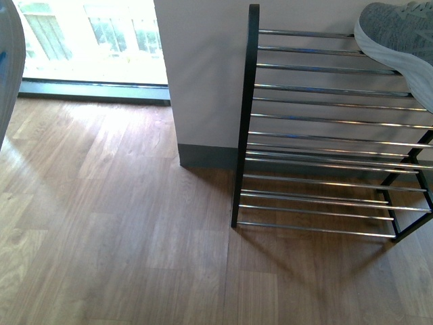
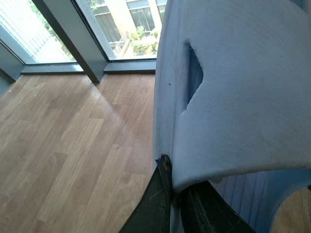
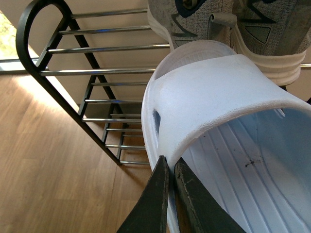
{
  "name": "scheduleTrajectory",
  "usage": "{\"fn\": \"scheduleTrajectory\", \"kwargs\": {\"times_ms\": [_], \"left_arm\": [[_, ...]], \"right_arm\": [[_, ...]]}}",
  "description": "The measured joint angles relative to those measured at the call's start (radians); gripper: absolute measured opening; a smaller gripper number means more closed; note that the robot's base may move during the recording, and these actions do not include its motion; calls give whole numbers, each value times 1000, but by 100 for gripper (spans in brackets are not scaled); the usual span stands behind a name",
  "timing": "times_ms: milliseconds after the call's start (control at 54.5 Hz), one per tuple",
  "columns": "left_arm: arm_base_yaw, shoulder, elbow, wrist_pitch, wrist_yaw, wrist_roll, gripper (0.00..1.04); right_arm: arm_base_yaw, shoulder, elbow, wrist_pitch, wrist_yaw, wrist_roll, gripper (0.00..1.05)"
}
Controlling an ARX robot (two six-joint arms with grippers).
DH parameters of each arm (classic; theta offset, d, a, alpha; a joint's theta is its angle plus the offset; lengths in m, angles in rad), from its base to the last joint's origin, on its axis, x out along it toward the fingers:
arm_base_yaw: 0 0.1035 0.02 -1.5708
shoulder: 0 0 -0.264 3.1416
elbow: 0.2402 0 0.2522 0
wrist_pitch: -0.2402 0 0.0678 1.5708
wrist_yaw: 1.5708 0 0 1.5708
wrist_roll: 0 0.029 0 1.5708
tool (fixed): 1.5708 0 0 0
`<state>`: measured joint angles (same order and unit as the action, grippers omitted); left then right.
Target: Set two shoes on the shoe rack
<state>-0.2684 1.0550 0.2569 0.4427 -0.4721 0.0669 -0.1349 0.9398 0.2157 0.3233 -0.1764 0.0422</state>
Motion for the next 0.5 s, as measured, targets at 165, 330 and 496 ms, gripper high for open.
{"fn": "scheduleTrajectory", "kwargs": {"times_ms": [165, 330, 496], "left_arm": [[0, 0, 0, 0, 0, 0, 2], [0, 0, 0, 0, 0, 0, 2], [0, 0, 0, 0, 0, 0, 2]], "right_arm": [[-44, 27, -43, 200, -192, -25, 1], [-116, -14, -14, 145, -248, -63, 1], [-186, -113, 62, -20, -295, -43, 1]]}}
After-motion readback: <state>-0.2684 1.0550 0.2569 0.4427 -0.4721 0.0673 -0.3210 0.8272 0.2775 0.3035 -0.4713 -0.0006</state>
